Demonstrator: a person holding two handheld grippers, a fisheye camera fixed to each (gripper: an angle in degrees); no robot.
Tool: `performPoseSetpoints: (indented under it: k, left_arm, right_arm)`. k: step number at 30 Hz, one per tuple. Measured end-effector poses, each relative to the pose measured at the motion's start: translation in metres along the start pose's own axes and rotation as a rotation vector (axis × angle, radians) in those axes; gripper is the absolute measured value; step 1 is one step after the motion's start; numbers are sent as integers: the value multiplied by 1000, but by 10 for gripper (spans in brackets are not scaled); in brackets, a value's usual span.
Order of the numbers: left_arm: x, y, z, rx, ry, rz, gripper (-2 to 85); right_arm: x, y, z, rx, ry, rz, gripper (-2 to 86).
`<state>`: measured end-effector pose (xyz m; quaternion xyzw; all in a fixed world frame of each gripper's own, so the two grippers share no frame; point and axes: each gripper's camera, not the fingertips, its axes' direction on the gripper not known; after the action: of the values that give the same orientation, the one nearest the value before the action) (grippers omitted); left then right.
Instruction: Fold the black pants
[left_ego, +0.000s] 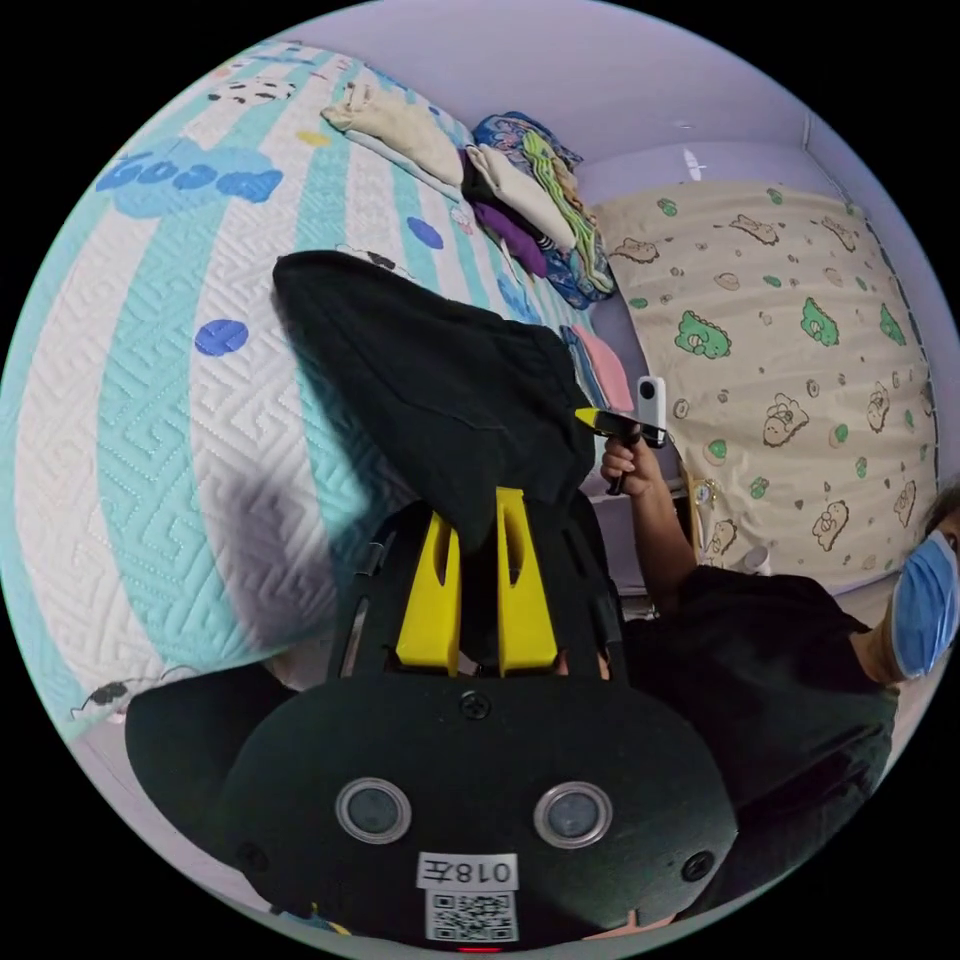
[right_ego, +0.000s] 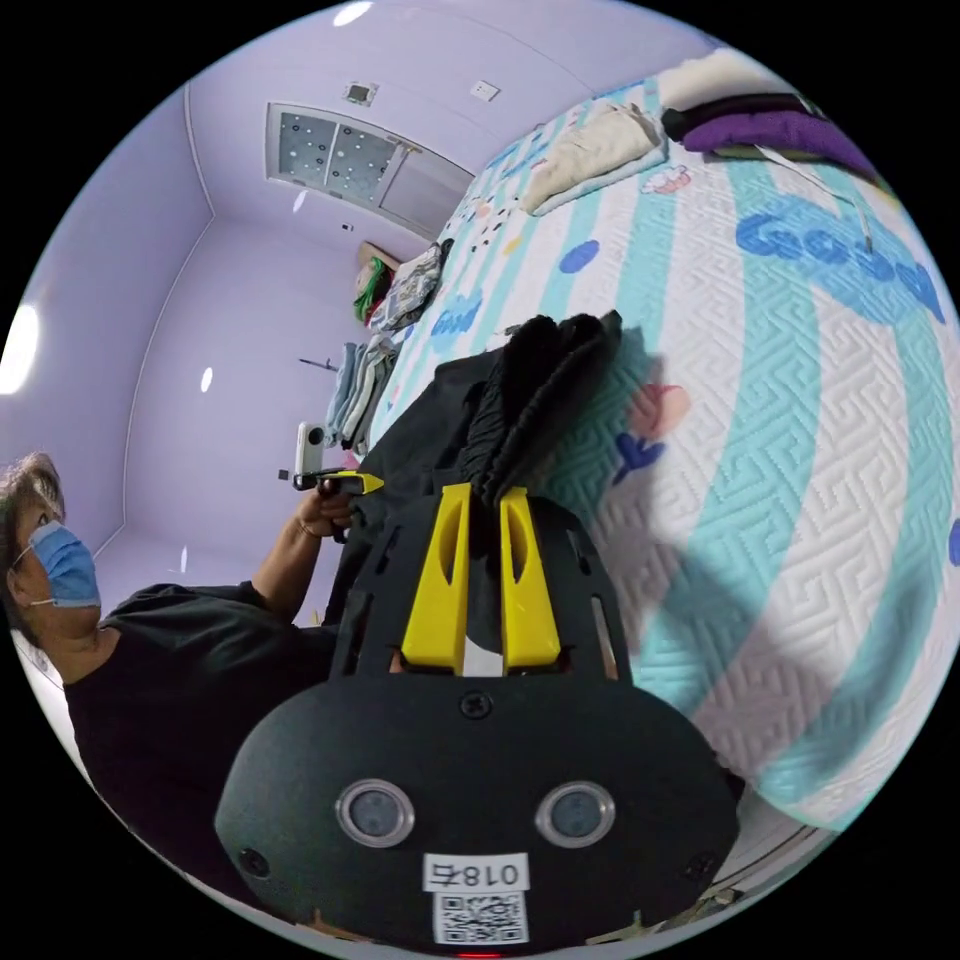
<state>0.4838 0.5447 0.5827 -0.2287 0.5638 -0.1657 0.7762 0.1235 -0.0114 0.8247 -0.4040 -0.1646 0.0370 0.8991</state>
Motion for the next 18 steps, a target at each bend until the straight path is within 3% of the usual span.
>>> performPoseSetpoints:
  k: [11,18]
  left_arm:
    - [-50,104,-64,172,180,12,46]
    - [-80,117,-138,212,120,93,41]
  right_arm:
    - [-59,4,20,76,-265,16,48]
    - [-119,-78,71,27,-288,-56,47]
